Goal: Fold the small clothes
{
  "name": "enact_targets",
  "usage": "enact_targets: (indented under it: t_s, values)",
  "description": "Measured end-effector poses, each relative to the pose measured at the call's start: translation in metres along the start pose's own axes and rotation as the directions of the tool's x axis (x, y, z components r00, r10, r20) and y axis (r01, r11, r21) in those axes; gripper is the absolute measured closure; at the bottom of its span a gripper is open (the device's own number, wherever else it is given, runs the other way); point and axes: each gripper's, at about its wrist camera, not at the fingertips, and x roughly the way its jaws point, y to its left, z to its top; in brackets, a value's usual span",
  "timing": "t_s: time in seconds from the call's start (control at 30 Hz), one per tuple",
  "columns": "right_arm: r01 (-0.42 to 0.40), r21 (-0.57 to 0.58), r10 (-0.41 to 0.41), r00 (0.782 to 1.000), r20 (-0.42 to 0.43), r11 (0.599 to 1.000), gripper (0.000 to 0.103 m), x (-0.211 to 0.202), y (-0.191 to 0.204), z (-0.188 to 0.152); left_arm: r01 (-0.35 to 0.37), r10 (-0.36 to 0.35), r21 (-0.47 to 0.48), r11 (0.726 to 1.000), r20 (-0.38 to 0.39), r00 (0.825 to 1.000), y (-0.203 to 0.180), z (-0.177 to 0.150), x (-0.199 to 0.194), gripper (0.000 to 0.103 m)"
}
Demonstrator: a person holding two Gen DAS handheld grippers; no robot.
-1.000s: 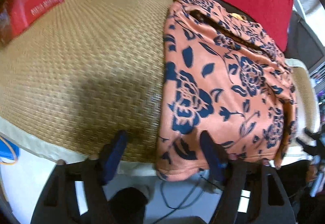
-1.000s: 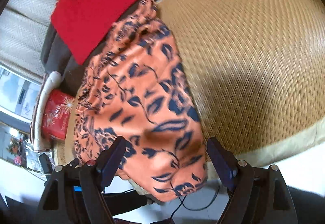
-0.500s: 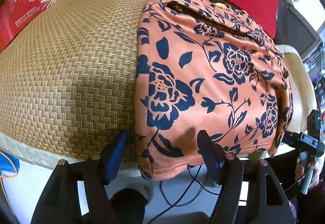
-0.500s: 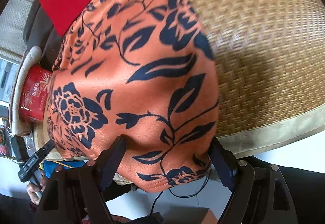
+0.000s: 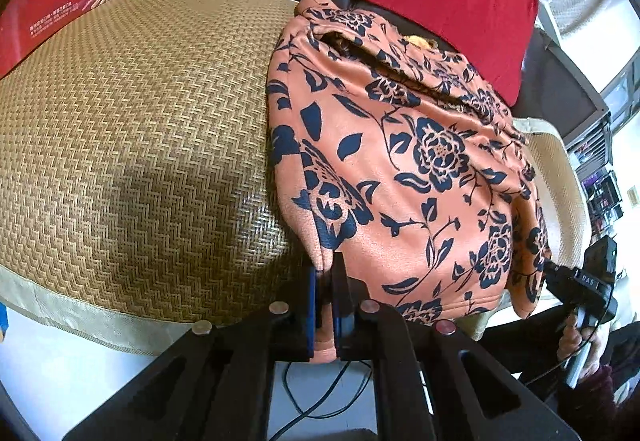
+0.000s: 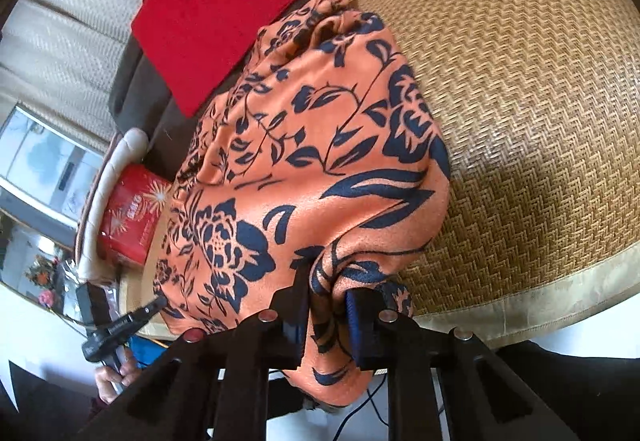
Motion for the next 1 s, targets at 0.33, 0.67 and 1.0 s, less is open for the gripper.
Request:
enact_targets:
  t_s: [0.33, 0.67, 1.0]
  values:
    - [0.004, 0.175, 0.02, 0.991, -0.133, 0.984, 0.054, 0.001, -0.049, 0.008, -0.025, 0.033, 0.105, 0.994, -0.075, 0.997, -0.014, -0.014, 0.013, 0.075]
    - [0.119, 0.007, -0.117, 0.982, -0.147, 0.993, 0.072, 0.003, -0.043, -0.009, 0.007, 0.0, 0.082, 0.997, -0.09, 0.996, -0.009, -0.014, 0.013, 0.089]
    - [-0.166, -0.005, 0.165, 0.978, 0.129, 0.986, 0.09, -0.079, -0.025, 0.009, 0.169, -0.177, 0.087, 0.982, 0.106, 0.978, -0.013, -0.008, -0.035, 0.098]
